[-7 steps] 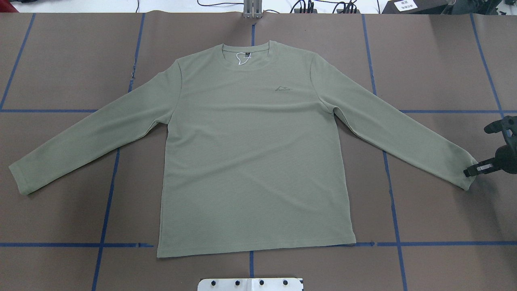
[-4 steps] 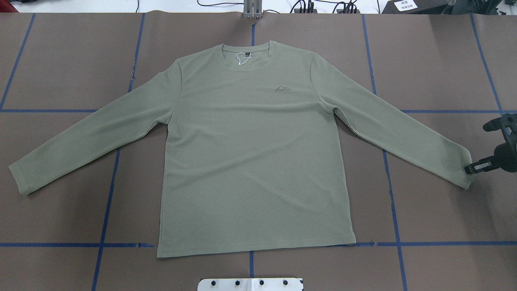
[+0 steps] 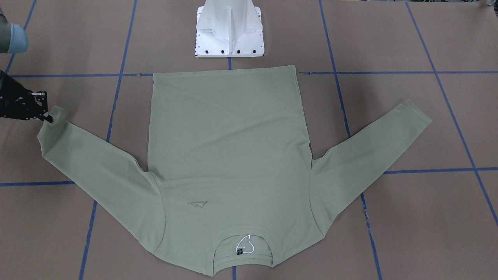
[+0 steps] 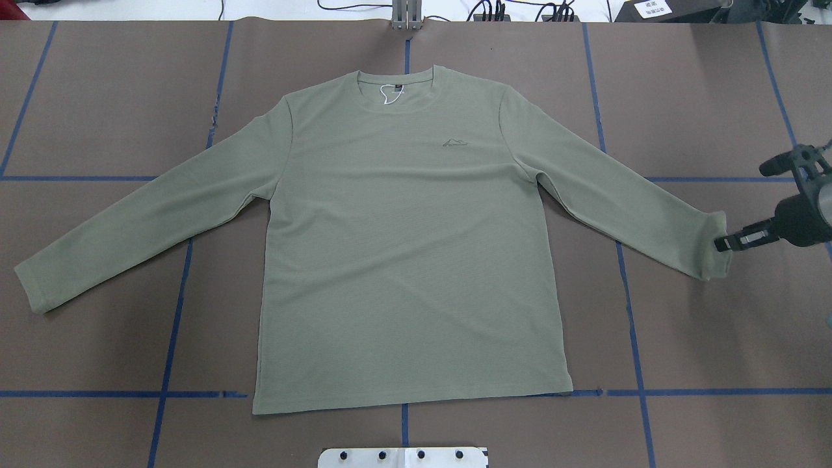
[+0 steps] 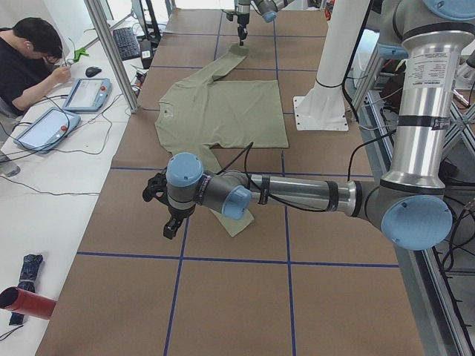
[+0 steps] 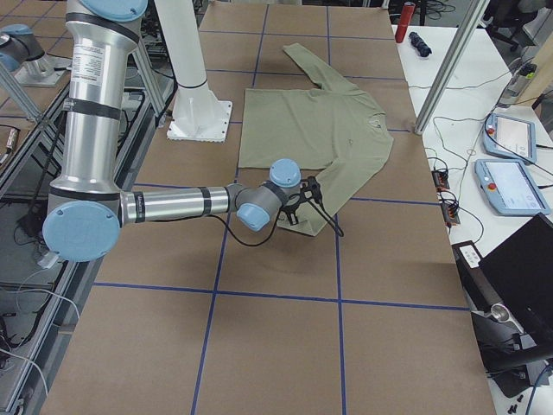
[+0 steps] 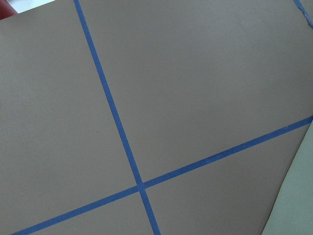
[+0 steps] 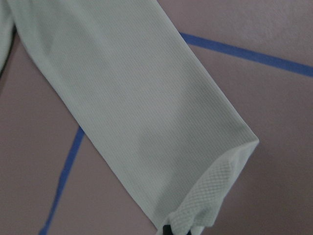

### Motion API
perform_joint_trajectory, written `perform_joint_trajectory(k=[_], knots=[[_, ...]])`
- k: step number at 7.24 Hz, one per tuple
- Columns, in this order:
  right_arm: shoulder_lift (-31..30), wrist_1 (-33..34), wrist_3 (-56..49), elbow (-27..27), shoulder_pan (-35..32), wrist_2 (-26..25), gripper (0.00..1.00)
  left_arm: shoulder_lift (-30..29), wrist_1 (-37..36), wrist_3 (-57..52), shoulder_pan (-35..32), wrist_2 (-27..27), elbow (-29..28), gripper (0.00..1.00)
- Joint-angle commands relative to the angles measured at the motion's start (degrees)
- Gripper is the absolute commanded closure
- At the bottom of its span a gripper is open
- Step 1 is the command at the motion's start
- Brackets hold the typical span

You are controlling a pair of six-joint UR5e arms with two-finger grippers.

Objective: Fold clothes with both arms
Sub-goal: 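Lower the right gripper onto the sleeve cuff nearest it and grasp it, then carry the grasped cuff with the right gripper across the shirt toward the collar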

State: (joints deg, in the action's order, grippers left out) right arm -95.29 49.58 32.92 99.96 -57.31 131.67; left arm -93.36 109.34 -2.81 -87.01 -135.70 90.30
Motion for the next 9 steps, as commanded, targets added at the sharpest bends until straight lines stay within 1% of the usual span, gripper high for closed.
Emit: perform_joint_trajectory(k=[1,2,3,4,6,7,8,9], knots=[[14.87,14.92,0.04,0.24,-0.60,0.51,1.00,-0.50,0.00,0.00,0.00,0.00,-0.47,0.00],[23.48,24.41,0.13,-0.29,-0.78,0.34,1.00,-0.68,0.00,0.00,0.00,0.00,-0.47,0.00],[30.87,30.60,1.26,-2.03,-0.52,0.34,1.00,-0.77,-0.09,0.09,0.00,0.00,-0.30,0.00],[37.21,30.84,4.32,-6.66,0.18,0.16,1.00,-0.77,-0.09,0.09,0.00,0.00,-0.30,0.00],[52.32,30.49,6.37,-19.83,2.98,-0.45,1.00,-0.77,-0.44,0.09,0.00,0.00,-0.12,0.00],[58.83,30.49,6.37,-24.85,4.21,-1.76,1.00,-0.77,-0.44,0.09,0.00,0.00,-0.12,0.00],[64.47,30.49,6.37,-28.64,5.97,-3.51,1.00,-0.77,-0.36,0.09,0.00,0.00,-0.47,0.00],[70.35,30.40,6.37,-32.68,9.46,-6.84,1.00,-0.77,-0.35,0.09,0.00,0.00,-0.73,0.00]])
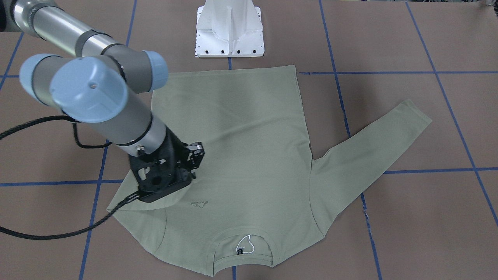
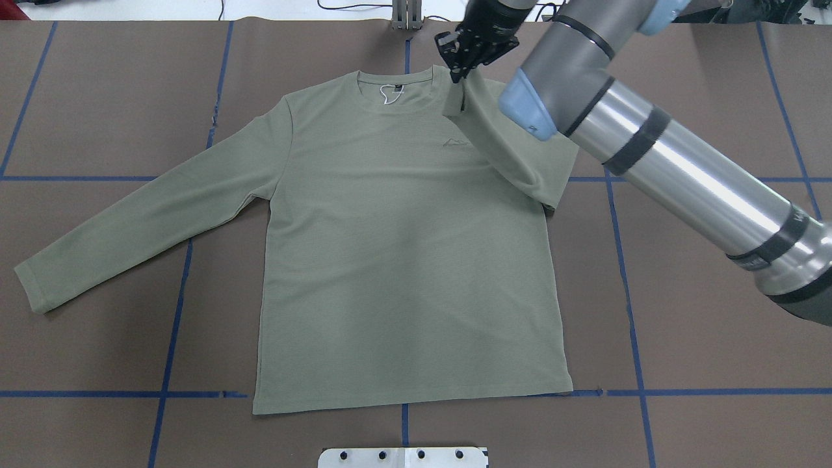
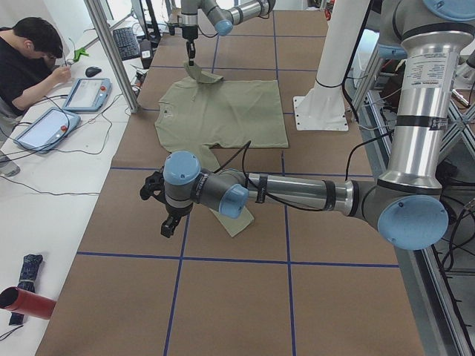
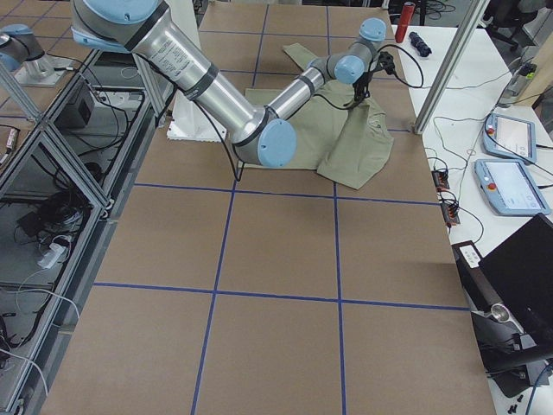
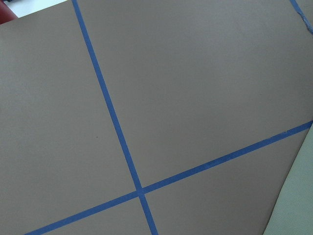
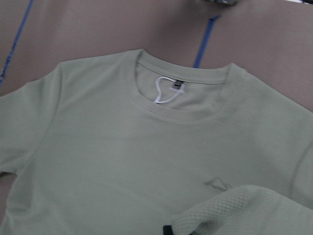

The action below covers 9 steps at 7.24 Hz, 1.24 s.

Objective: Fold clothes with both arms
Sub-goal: 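Carry the grasped cuff with the right gripper across the shirt toward the collar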

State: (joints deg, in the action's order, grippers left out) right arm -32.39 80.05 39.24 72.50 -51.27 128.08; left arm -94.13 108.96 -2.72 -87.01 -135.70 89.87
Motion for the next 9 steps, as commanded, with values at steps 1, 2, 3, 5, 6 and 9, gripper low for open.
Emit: perform_joint_trajectory(k=[1,2,3,5,6,9], knots=[[11.52,-1.11,0.48,-8.83,7.46,-7.89,1.00,0.00,-0.06,-0.09,0.00,0.00,-0.57,0.00],[12.08,-5.21,0.48,-11.92,11.51,-11.85,1.00,0.00,0.02,-0.09,0.00,0.00,-1.18,0.00],[12.09,-7.17,0.57,-13.43,14.42,-15.02,1.00,0.00,0.29,-0.18,0.00,-0.09,-2.14,0.00],[12.17,-7.54,0.57,-13.53,18.74,-19.26,1.00,0.00,0.38,-0.26,0.00,-0.09,-2.68,0.00],[12.61,-7.71,0.57,-13.44,20.15,-19.80,1.00,0.00,0.38,-0.26,0.00,-0.09,-2.77,0.00],[12.79,-17.42,4.79,-17.63,21.92,-24.36,1.00,0.00,0.38,-0.18,0.00,-0.09,-2.77,0.00]])
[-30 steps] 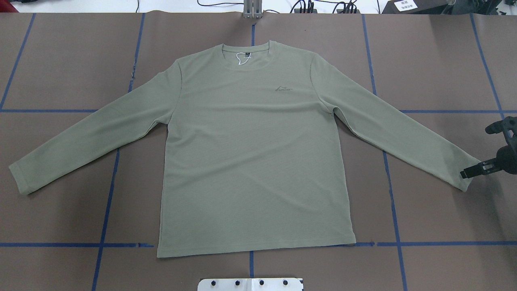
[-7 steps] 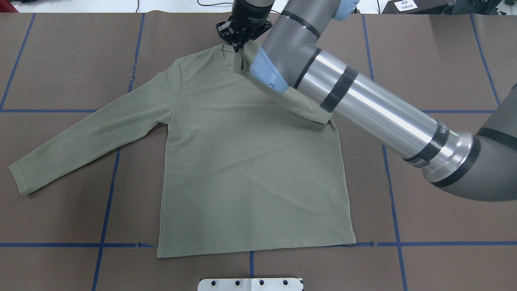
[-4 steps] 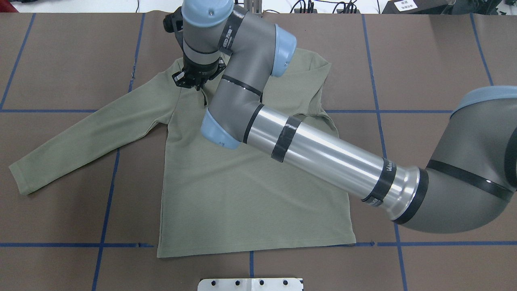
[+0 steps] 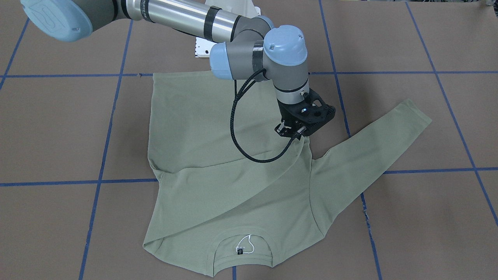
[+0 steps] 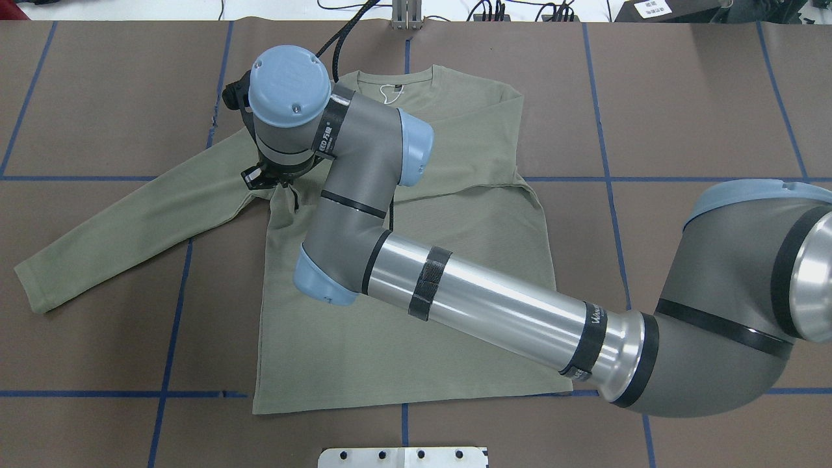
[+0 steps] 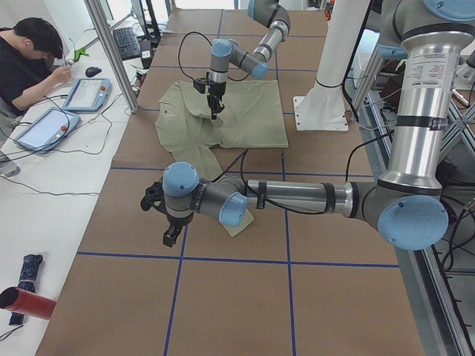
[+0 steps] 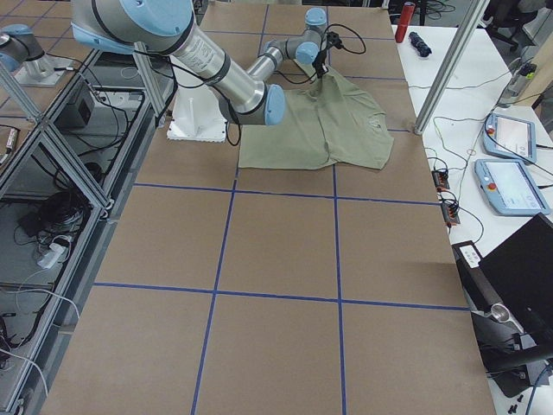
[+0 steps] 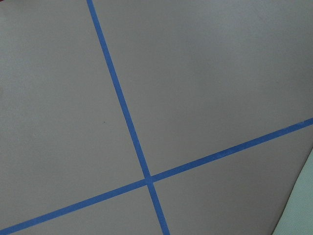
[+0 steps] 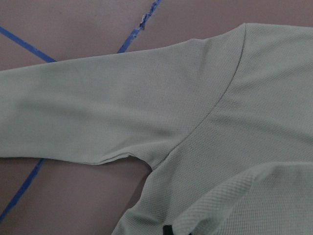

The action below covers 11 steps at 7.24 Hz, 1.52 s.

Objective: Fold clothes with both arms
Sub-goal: 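Carry the grasped cuff with the right gripper across the shirt toward the collar, then release the cuff on the shirt body and lift the right gripper away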

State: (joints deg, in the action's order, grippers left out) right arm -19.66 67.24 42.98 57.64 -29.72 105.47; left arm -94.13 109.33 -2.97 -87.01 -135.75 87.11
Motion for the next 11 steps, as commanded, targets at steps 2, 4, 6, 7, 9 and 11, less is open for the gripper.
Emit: perform_joint_trajectory(k=[2,4,6,7,9,11], knots=[[1.82,-7.38,1.23,-7.01,0.37,-4.47,1.00,0.00,0.00,0.07,0.00,-0.04,-0.01,0.00],[1.90,-7.38,4.45,-7.80,1.94,-9.48,0.70,-0.61,0.00,0.07,0.09,-0.04,-0.45,0.00],[3.48,-9.04,9.11,-7.89,3.44,-14.41,0.00,-1.41,0.00,0.07,0.09,-0.04,-1.42,0.00],[4.53,-10.45,12.96,-8.32,3.44,-14.41,0.00,-1.41,0.00,0.07,0.09,-0.04,-1.42,0.00],[4.81,-10.11,16.06,-8.24,3.36,-13.45,0.00,-1.76,2.35,7.38,0.61,-0.04,-1.51,0.00],[2.80,-2.71,19.23,-3.19,1.78,-7.51,0.00,-0.27,15.32,31.06,8.75,0.75,-1.68,0.00]])
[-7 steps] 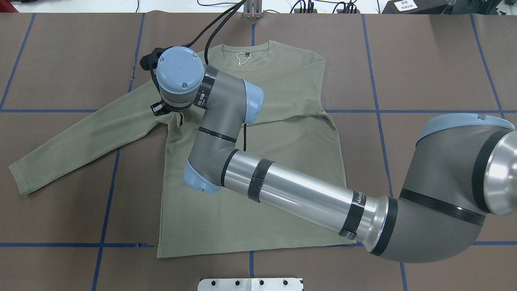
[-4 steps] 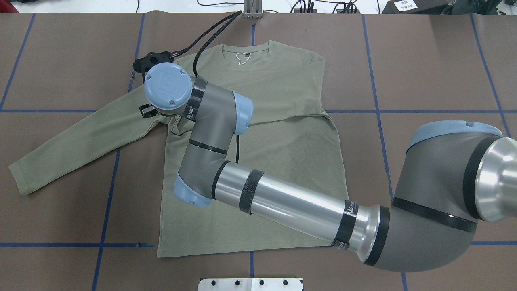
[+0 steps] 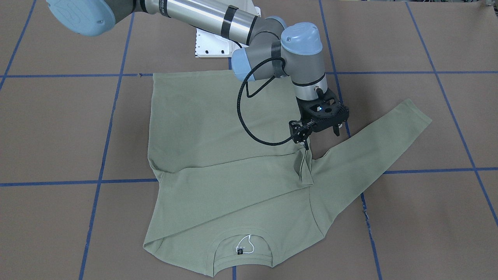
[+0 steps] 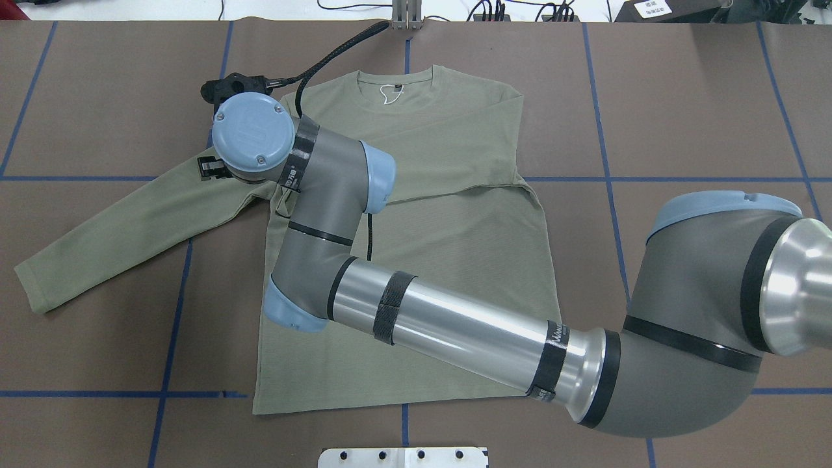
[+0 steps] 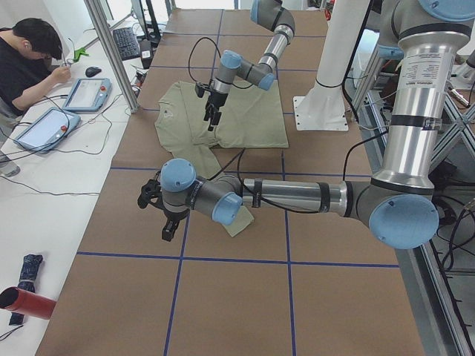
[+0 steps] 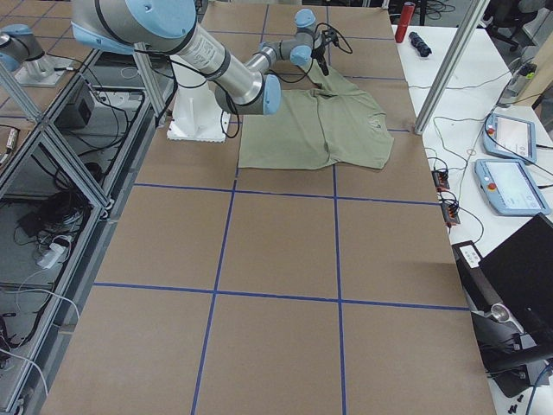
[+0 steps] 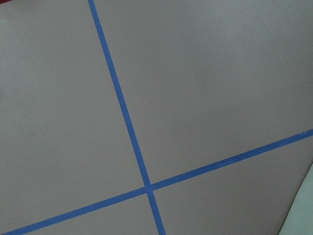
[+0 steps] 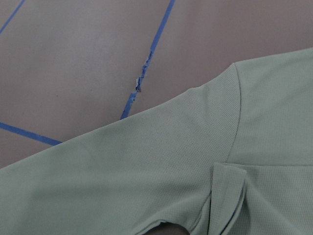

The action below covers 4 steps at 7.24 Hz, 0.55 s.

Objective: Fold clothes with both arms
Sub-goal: 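Release the cuff on the shirt body and lift the right gripper away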

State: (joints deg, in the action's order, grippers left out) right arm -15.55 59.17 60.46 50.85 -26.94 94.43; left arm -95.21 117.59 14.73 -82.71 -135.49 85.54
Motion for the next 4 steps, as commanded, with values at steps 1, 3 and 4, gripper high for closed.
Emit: perform_joint_trajectory(k=[1,3,4], knots=[[-5.15,16.57,1.77,13.39,-2.84,8.10,0.00,3.08,15.39,24.01,7.27,1.70,0.32,0.00],[-11.06,31.21,1.85,24.60,-7.75,14.99,0.00,9.05,23.90,38.30,14.90,9.06,3.82,0.00],[-14.21,37.45,1.16,29.35,-10.22,15.43,0.00,12.82,24.00,42.01,17.81,11.62,8.54,0.00]])
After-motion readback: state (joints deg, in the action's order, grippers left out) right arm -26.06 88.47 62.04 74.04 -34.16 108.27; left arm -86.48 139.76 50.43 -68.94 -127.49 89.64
